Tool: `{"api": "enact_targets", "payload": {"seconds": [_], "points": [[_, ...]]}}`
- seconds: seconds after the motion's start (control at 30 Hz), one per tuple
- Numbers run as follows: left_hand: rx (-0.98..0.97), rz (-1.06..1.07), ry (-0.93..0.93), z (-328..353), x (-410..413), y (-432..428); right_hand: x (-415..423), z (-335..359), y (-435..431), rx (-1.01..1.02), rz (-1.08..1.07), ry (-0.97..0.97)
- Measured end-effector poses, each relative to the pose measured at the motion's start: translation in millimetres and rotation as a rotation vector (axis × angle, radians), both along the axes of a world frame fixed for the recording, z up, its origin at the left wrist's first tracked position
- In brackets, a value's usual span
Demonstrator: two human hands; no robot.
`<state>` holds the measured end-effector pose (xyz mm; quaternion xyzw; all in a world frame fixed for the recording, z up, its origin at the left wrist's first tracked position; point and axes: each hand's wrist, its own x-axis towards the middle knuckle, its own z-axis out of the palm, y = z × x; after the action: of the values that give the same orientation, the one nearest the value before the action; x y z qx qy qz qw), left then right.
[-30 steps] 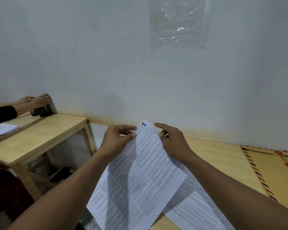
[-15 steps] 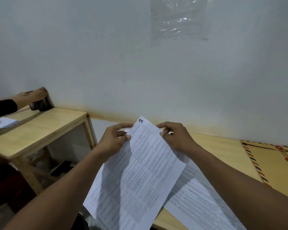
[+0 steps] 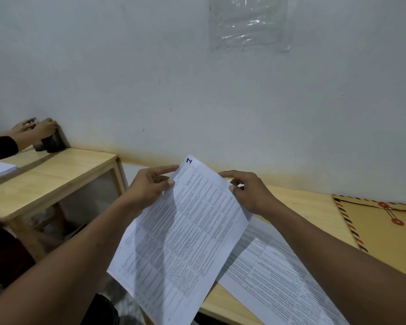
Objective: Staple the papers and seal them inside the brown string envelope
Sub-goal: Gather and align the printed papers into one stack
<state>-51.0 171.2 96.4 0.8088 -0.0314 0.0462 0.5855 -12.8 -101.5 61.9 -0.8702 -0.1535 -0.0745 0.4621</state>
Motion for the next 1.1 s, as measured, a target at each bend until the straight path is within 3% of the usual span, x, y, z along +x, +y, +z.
{"api": "enact_targets", "payload": {"seconds": [0.23,0.43,0.6,0.8,1.1], "points": [[0.051,-0.020,0.016,-7,-4,20,-1,-13,15,0.006,0.061,0.058],[0.166,-0.044,0.119,-24,-14,59,-9,-20,11,-0.233,0.186,0.135],[0.072,-0.137,0.280,-33,-27,78,-20,-37,8,-0.495,0.292,0.203],[0.053,-0.147,0.350,-39,-30,66,-30,-43,-1,-0.623,0.298,0.140],[0.049,-0.211,0.416,-45,-21,43,-36,-54,-11,-0.581,0.184,0.069]]}}
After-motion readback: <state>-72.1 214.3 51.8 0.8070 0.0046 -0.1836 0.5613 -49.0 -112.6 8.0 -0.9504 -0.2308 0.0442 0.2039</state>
